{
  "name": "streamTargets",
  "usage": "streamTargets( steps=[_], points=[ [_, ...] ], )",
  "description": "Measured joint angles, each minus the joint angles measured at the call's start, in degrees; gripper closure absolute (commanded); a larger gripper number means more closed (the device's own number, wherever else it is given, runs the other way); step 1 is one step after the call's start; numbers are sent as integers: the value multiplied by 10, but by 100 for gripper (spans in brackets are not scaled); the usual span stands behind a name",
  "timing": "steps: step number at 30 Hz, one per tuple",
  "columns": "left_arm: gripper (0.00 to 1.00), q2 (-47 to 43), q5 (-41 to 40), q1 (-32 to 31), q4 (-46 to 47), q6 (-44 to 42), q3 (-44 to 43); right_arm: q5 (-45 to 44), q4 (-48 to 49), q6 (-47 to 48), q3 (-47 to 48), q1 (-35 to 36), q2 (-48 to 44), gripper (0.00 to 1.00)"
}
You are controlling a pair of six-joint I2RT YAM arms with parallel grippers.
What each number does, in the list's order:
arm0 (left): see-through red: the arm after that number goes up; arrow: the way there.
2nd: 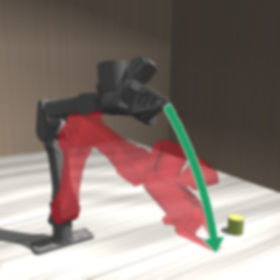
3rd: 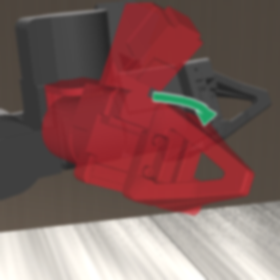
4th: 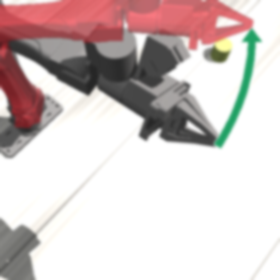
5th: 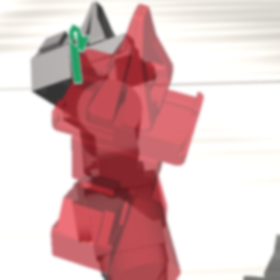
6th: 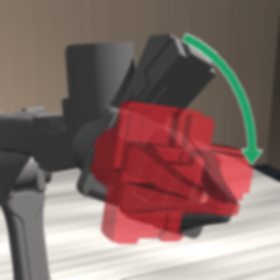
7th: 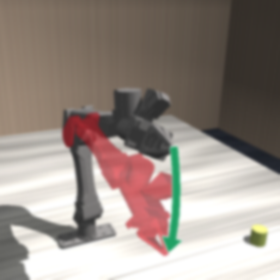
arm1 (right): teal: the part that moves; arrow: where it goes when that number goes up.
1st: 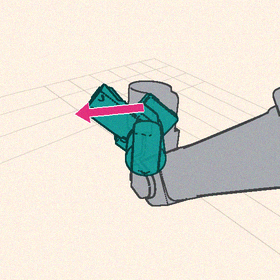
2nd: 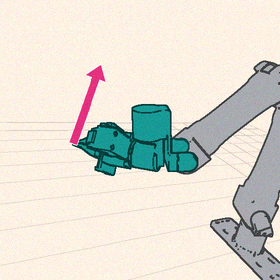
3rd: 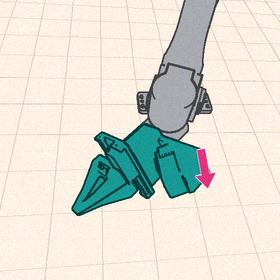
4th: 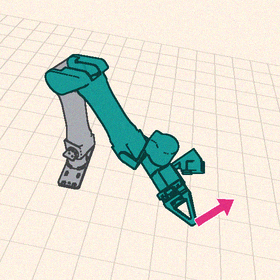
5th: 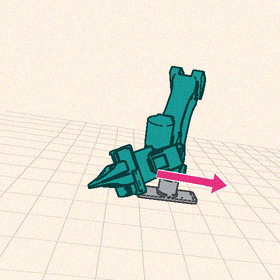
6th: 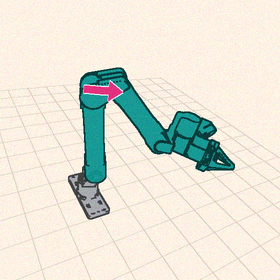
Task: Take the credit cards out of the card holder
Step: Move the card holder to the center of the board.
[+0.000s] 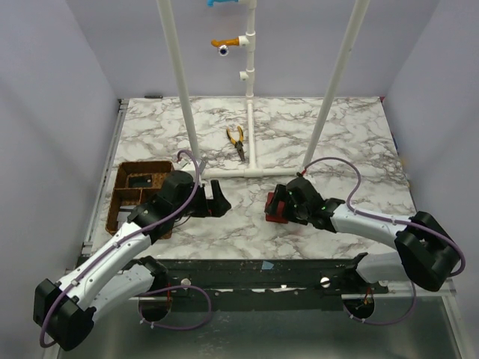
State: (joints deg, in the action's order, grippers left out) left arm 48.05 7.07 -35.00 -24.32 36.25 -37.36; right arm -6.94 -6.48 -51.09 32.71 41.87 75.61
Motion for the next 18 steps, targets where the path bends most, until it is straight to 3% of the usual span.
streamTargets(
  steps=[6, 9, 13, 18],
  points=[
    [1, 24, 7, -2, 10, 5, 0, -28, -30, -37, 0, -6, -18, 5],
    [2, 35, 8, -8, 13, 5, 0, -25, -36, -44, 0, -49, -33, 9],
    [2, 51, 7, -17, 16, 5, 0, -20, -34, -43, 0, -119, -34, 20],
    [1, 85, 5, -35, 15, 5, -8, 3, -21, -28, 11, -126, 13, 30]
  ],
)
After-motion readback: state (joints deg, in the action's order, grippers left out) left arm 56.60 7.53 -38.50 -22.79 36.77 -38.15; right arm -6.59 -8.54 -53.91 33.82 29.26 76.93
